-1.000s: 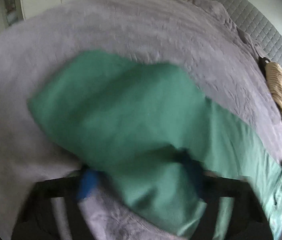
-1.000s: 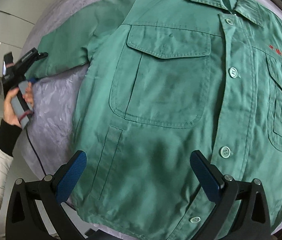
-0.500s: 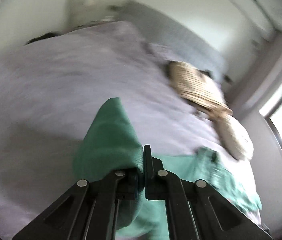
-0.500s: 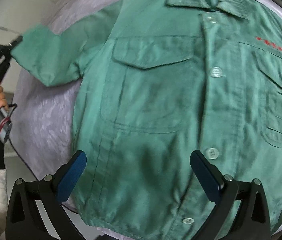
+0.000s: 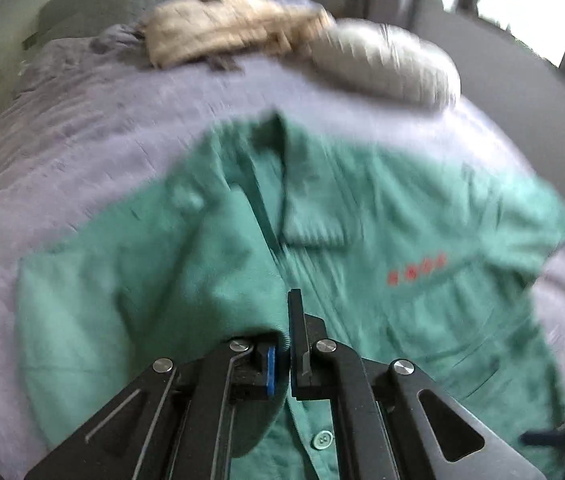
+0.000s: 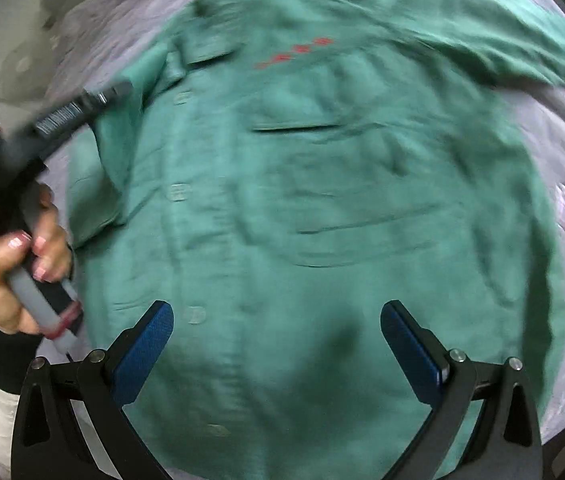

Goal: Fold large clothes

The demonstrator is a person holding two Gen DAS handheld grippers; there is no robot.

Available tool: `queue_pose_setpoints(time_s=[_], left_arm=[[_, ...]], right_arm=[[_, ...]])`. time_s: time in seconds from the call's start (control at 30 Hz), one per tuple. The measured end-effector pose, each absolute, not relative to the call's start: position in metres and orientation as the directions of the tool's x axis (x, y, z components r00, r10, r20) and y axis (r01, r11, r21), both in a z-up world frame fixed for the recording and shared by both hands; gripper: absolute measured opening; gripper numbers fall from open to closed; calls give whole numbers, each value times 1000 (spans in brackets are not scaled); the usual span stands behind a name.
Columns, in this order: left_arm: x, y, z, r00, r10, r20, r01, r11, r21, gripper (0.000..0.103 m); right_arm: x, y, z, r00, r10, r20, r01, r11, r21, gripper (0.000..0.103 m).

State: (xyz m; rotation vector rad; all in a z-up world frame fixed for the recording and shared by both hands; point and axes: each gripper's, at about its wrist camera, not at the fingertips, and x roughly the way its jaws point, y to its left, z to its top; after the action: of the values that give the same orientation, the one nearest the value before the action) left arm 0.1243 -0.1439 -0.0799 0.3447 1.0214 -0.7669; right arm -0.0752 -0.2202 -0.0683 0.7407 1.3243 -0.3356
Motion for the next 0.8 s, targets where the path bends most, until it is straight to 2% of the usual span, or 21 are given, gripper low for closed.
queue_pose_setpoints(time_s=[0.07, 0.1, 0.13, 0.33, 0.47, 0.57, 0.67, 0.8], left_arm=[[111, -146, -99, 256, -345, -903, 727, 685, -56, 35], [107, -144, -103, 256, -323, -911, 723, 689, -41, 62], [103, -140, -104, 269, -320, -909, 720, 693, -31, 71], [85, -81, -56, 330, -376, -866, 697, 716, -45, 71], [100, -9, -42, 465, -255, -848, 550, 834, 51, 71], [112, 36, -62, 483, -111, -868, 465, 873, 147, 71], [117, 65, -95, 445, 2, -895, 425, 879, 214, 71], [120, 63, -117, 439, 38, -898, 421, 874, 243, 71]], right_arm=[[-81, -232, -75, 226, 183, -957, 636, 716, 287, 103], [-83, -235, -78, 222, 181, -958, 641, 713, 283, 103], [-84, -237, -78, 219, 176, -960, 644, 713, 278, 103], [-51, -246, -63, 247, 87, -965, 603, 766, 223, 103], [1, -227, -43, 291, 5, -957, 458, 877, 144, 103], [53, -191, -40, 302, -83, -950, 284, 959, 7, 103], [91, -152, -51, 338, -213, -917, 85, 977, -195, 103], [123, -109, -87, 376, -398, -837, -137, 869, -475, 103]])
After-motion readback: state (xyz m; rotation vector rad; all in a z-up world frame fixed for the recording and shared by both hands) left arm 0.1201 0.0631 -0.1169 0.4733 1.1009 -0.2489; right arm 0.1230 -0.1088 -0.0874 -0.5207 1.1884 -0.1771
